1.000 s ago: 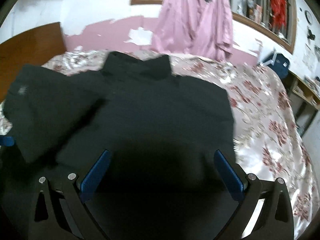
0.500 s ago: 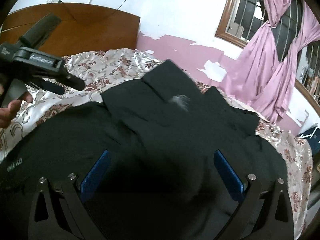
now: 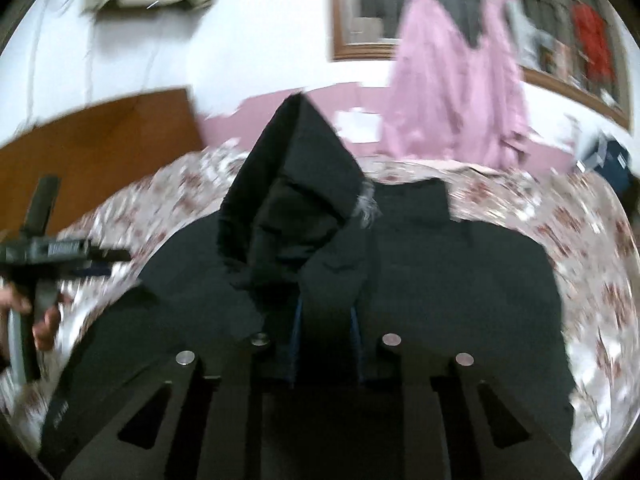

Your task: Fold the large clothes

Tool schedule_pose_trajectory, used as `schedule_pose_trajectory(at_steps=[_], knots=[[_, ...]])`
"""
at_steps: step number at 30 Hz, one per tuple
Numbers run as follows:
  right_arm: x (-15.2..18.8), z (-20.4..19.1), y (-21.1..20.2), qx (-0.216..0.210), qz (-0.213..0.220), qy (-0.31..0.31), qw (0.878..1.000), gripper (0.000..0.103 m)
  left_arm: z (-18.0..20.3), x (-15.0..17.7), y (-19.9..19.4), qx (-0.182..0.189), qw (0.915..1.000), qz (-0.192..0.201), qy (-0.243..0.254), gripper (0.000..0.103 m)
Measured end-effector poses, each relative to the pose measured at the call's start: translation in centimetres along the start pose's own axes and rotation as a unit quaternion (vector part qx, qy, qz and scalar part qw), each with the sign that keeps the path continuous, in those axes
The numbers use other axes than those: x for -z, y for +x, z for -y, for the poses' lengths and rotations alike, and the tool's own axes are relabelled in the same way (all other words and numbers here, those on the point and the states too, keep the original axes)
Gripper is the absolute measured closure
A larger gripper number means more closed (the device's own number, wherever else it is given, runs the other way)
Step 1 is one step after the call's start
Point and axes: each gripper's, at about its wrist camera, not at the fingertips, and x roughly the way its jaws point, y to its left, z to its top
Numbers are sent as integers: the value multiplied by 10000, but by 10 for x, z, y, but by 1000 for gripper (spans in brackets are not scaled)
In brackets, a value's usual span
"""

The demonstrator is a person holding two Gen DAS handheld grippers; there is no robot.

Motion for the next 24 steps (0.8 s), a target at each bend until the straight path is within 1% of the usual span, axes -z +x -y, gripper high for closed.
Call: schedule_pose_trajectory(at_steps=[3, 7, 9, 10, 11, 12, 13, 15, 17, 19, 21, 23, 24], knots=[[7, 39, -1, 286, -93, 464, 9985, 85, 13, 1, 5, -88, 9998, -27, 189, 15], [26, 89, 4, 741, -412, 1014, 9912, 85, 27, 3, 7, -160, 9993, -13, 324, 15], [36, 110, 6, 913, -568, 1264, 9861, 81, 35, 2, 4, -166, 9988, 101, 445, 15], [40, 121, 5, 996, -601, 1398, 9833, 76, 40, 1, 3, -172, 9982, 169, 545, 15], [43, 130, 3, 1097, -601, 1459, 9814, 60, 45, 1, 3, -168, 9977, 211, 618, 15], [43, 137, 1, 1212, -551, 1466, 9802, 49, 53, 1, 3, -162, 9967, 270, 749, 15], [41, 141, -2, 1279, -445, 1435, 9803, 48, 61, 1, 5, -157, 9959, 299, 836, 15], [34, 139, -2, 1259, -278, 1338, 9826, 47, 76, 2, 9, -117, 9949, 326, 952, 15], [20, 132, 8, 1170, -228, 1157, 9861, 46, 91, 5, 15, -97, 9938, 346, 1054, 15], [9, 116, 31, 1035, -407, 796, 9906, 46, 106, 9, 25, -113, 9922, 306, 1205, 15], [4, 101, 50, 913, -628, 518, 9925, 46, 119, 15, 39, -320, 9894, 167, 1403, 15], [4, 89, 67, 844, -879, 333, 9920, 46, 125, 24, 52, -502, 9849, -6, 1658, 15], [6, 86, 74, 865, -981, 271, 9910, 46, 126, 31, 60, -627, 9803, -123, 1871, 14]])
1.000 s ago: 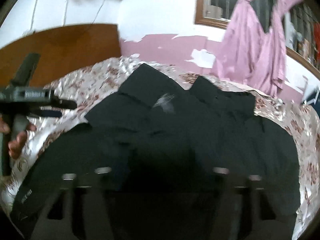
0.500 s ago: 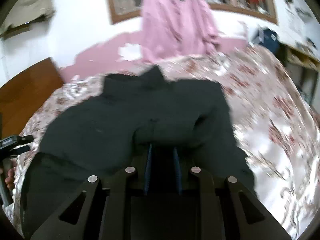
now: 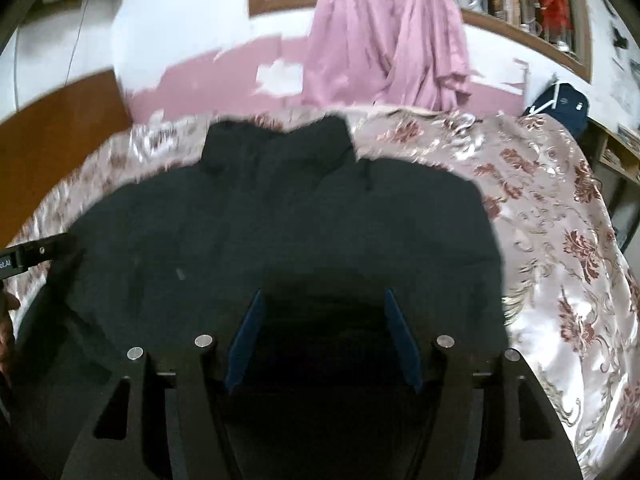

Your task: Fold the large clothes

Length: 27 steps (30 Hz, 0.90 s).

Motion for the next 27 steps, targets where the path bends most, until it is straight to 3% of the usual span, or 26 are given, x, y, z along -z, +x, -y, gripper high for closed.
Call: schedule_pose_trajectory(at_steps=[3, 7, 14, 16, 18, 23, 27], knots=[[11, -1, 14, -42, -256, -49, 9997, 46, 6, 16, 8, -95, 9989, 3, 451, 10], [25, -1, 18, -164, -224, -130, 9995, 46, -2, 27, 11, -9, 9996, 69, 275, 4], [34, -13, 17, 101, -85, -368, 9992, 46, -3, 31, 3, -141, 9997, 90, 163, 0], [31, -6, 5, -82, -36, -198, 9998, 41, -8, 27, -7, 8, 10000, -36, 40, 0], [29, 2, -13, -273, -11, 15, 9996, 27, -10, 26, -21, 173, 9998, -68, -82, 0], [17, 2, -68, -302, 258, -90, 9992, 20, -9, 23, -78, 464, 9973, -105, -561, 0], [5, -3, -126, -324, 408, -101, 9986, 13, -1, 26, -133, 511, 9964, 147, -656, 0]])
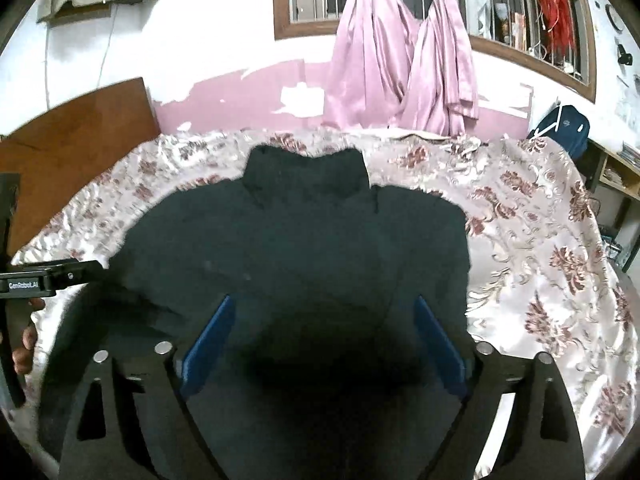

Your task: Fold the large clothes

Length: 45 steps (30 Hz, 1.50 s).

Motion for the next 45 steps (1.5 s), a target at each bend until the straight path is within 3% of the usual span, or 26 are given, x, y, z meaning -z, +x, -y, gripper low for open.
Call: schedule_pose_trajectory(at_steps=[13, 22, 32, 45], knots=[[-9, -25, -181, -167, 151, 132, 9997, 11, 44, 35, -190, -46, 9979, 482, 427, 0], [-28, -35, -257, -269, 463, 153, 9984, 10, 59, 16, -256, 34, 9951, 799, 587, 0], [-66, -33, -274, -227, 388, 385, 9982, 10, 65, -22, -258, 153, 9948, 813, 599, 0], [-114, -28, -187, 35, 196, 552, 9983, 10, 52, -101, -181, 199, 9946, 880, 509, 0]])
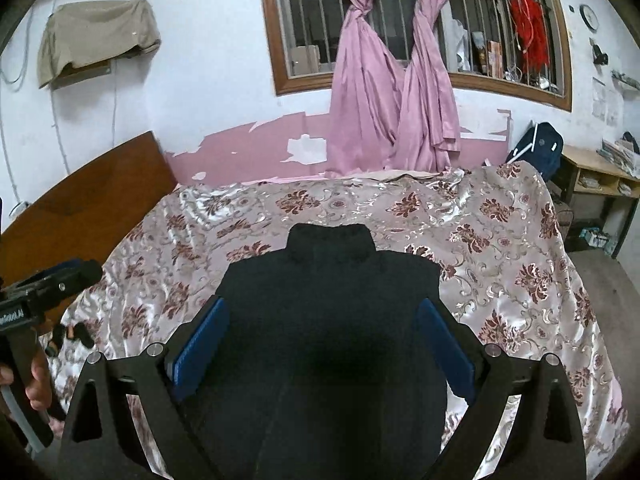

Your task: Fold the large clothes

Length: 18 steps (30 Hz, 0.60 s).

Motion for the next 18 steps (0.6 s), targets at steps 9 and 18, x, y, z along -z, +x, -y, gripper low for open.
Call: schedule_pose_trajectory(at_steps=[9, 18], knots=[[-9, 24, 77, -27, -254, 370, 9990, 10, -41, -16, 80, -130, 9979, -249, -579, 0], [-27, 48, 208, -219, -359, 423, 9982, 10, -46, -36, 221, -133, 9990, -213, -370, 0]])
